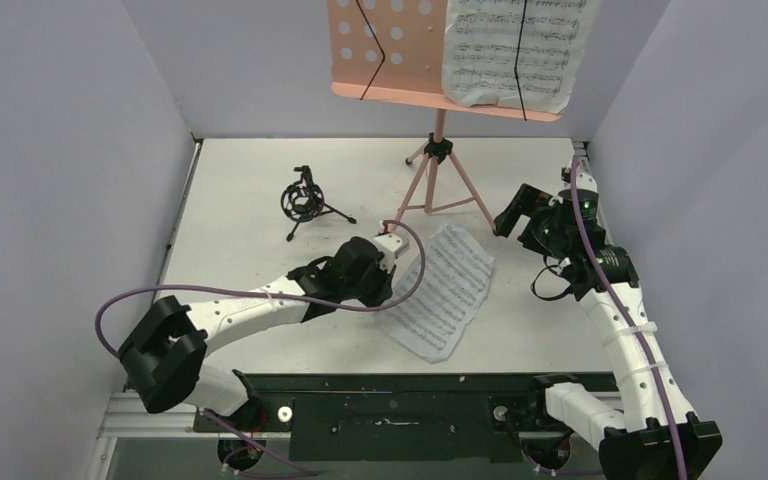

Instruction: Set up the instrument practice props

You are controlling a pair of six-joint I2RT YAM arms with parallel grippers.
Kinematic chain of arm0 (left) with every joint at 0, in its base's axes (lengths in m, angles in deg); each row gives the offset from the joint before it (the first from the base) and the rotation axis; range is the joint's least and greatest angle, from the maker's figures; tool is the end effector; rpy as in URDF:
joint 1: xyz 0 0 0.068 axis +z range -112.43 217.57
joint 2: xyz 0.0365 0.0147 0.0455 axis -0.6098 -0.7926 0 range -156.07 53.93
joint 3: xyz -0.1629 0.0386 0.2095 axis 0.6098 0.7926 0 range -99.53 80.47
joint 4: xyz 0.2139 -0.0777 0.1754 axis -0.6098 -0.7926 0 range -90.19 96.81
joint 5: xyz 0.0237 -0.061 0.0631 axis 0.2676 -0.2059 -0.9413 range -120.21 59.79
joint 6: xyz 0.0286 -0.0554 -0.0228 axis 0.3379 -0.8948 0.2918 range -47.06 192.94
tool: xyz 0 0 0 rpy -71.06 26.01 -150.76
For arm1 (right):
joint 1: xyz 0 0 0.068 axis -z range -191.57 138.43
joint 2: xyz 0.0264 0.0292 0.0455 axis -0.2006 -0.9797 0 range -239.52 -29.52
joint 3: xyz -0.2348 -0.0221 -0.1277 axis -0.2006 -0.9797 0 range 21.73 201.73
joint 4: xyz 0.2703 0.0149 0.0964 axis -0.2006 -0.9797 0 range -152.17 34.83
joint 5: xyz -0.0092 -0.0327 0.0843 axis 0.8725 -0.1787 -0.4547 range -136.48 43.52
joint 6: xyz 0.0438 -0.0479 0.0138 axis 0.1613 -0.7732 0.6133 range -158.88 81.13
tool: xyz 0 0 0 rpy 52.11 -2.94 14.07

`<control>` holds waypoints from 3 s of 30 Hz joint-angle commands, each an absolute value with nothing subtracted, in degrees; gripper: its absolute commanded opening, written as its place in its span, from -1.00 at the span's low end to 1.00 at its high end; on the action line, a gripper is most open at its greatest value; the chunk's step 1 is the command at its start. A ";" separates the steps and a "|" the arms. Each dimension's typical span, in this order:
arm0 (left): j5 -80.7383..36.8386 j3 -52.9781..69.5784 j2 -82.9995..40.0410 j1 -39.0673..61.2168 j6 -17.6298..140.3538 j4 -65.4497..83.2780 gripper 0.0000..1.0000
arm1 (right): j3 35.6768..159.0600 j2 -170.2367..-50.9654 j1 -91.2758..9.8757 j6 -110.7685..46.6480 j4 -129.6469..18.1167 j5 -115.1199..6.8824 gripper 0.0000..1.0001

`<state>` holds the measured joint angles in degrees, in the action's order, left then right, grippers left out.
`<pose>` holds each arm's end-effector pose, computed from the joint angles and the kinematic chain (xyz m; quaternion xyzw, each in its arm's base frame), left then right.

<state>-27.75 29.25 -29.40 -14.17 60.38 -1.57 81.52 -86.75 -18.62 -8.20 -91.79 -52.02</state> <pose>0.2142 -0.2751 0.1948 0.3129 0.8524 -0.2393 0.3440 0.2513 0.0362 0.3329 0.1584 0.8682 0.1918 0.4294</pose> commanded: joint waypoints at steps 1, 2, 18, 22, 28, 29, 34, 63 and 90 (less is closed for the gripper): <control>-32.09 32.73 -23.11 -12.04 54.17 -0.48 -1.00 | 81.82 -87.40 -18.06 -8.14 -88.77 -53.80 1.00; -32.50 33.92 -22.06 -11.50 53.12 -0.53 -1.00 | 81.58 -87.56 -18.06 -8.06 -88.67 -54.12 1.00; -26.56 36.92 -17.53 -4.48 54.28 5.65 0.10 | 76.32 -90.14 -16.79 -5.42 -87.71 -61.28 1.00; -19.02 34.42 -20.80 -1.69 55.63 5.70 0.12 | 73.44 -91.15 -16.14 -5.21 -87.95 -63.76 1.00; -9.12 32.06 -26.71 -0.40 56.94 4.27 0.18 | 69.45 -94.44 -15.14 -5.71 -87.87 -69.12 1.00; -8.17 31.97 -27.73 -0.39 56.94 4.26 0.19 | 69.12 -95.33 -14.96 -5.98 -88.01 -69.95 1.00; -5.11 32.09 -32.39 -0.39 57.03 6.00 0.25 | 69.13 -98.75 -14.60 -7.79 -87.86 -73.61 1.00; -1.66 29.48 -41.75 -0.46 61.32 10.12 -0.69 | 72.84 -97.86 -13.90 -8.20 -86.97 -76.95 1.00; -11.34 44.20 -9.52 -0.05 57.62 40.71 -1.00 | 78.68 -91.96 -12.74 -6.31 -78.44 -87.51 0.80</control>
<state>-10.55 43.98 -12.57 -0.49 58.22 33.12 77.11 -94.10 -13.05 -7.63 -85.89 -82.31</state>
